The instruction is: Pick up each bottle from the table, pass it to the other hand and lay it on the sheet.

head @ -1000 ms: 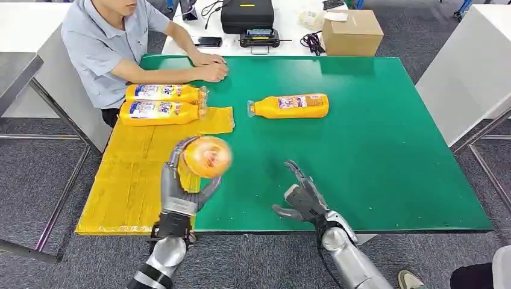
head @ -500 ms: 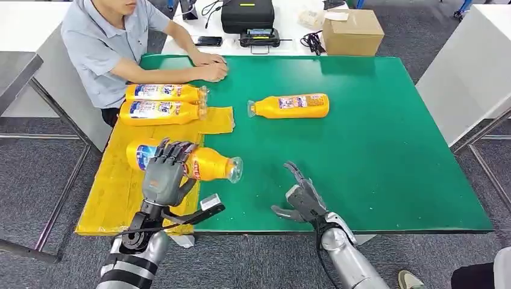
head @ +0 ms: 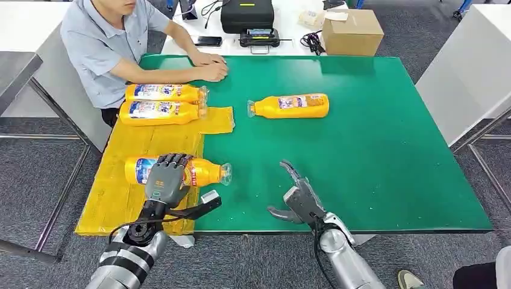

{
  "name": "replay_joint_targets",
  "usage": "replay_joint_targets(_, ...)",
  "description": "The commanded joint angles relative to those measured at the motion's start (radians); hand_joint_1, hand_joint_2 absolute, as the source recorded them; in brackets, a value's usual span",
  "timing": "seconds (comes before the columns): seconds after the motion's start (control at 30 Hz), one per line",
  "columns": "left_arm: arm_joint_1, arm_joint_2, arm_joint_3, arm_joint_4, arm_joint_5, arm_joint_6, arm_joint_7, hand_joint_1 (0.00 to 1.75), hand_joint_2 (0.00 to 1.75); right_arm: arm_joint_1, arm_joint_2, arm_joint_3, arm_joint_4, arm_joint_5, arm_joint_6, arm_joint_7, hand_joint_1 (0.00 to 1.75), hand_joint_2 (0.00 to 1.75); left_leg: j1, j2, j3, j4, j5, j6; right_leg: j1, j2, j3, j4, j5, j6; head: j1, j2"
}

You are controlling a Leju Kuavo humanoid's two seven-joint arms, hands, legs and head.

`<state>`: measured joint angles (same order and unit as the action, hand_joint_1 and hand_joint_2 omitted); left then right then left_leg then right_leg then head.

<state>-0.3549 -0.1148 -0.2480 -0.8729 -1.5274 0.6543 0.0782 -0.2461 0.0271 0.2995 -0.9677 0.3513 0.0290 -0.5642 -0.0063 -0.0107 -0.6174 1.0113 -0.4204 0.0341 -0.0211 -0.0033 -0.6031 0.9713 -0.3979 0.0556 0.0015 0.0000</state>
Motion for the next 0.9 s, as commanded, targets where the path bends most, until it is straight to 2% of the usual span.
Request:
replay_joint_targets(0.03,-0.148,0.046,-0.102,0.274,0.009,-0.167,0.049,1.57,1.75,-0.015,0.009,0.023,-0.065,0.001,0.034,0.009,0.0,1.75,0.001,0.001,0.003,0.0,-0.001,-0.002,0.001,0.0,0.003,0.0,-0.001,-0.002,0.0,0.0)
replay_joint_targets(0.4,-0.164,0.043,-0.106,0.315,0.016,-0.159,0.048,1.57,1.75,-0.018,0.013,0.032,-0.07,0.003,0.039,0.011,0.0,1.75,0.002,0.003,0.007,0.0,-0.002,-0.002,0.002,0.002,0.007,0.0,-0.001,-0.003,0.0,0.0)
replay_joint_targets(0.53,-0.168,0.031,-0.109,0.339,0.037,-0.175,0.031,1.41,1.75,-0.017,0.012,0.035,-0.073,0.003,0.038,0.011,0.0,1.75,0.001,0.002,0.007,-0.001,-0.001,-0.002,0.001,0.002,0.007,0.0,-0.001,-0.002,0.0,0.0)
replay_joint_targets(0.57,-0.167,0.03,-0.112,0.342,0.035,-0.179,0.033,1.15,1.75,-0.017,0.011,0.034,-0.073,0.002,0.038,0.011,0.0,1.75,0.002,0.003,0.009,0.0,-0.002,-0.002,0.002,0.002,0.009,-0.001,-0.001,-0.003,0.0,0.0)
replay_joint_targets(0.63,-0.175,0.023,-0.115,0.353,0.04,-0.201,0.033,0.44,1.75,-0.019,0.011,0.032,-0.07,0.001,0.038,0.013,0.0,1.75,0.001,0.003,0.009,0.0,-0.002,-0.002,0.002,0.002,0.009,0.0,-0.001,-0.003,0.0,0.0)
replay_joint_targets(0.7,-0.192,0.019,-0.125,0.379,0.043,-0.252,0.028,0.07,1.75,-0.024,0.013,0.029,-0.06,0.0,0.04,0.013,0.0,1.75,0.002,0.003,0.01,0.0,-0.002,-0.003,0.002,0.002,0.01,0.0,-0.001,-0.003,0.0,0.0)
replay_joint_targets(0.77,-0.203,0.019,-0.134,0.392,0.043,-0.283,0.028,0.0,1.75,-0.03,0.015,0.028,-0.055,-0.001,0.042,0.013,0.0,1.75,0.002,0.002,0.011,-0.001,-0.002,-0.002,0.002,0.002,0.011,-0.001,-0.001,-0.003,0.0,0.0)
replay_joint_targets(0.9,-0.21,0.015,-0.142,0.395,0.047,-0.276,0.044,0.0,1.75,-0.041,0.016,0.023,-0.043,-0.001,0.043,0.013,0.0,1.75,0.0,0.002,0.011,-0.001,-0.001,-0.001,0.0,0.001,0.011,0.0,0.0,-0.002,0.0,0.0)
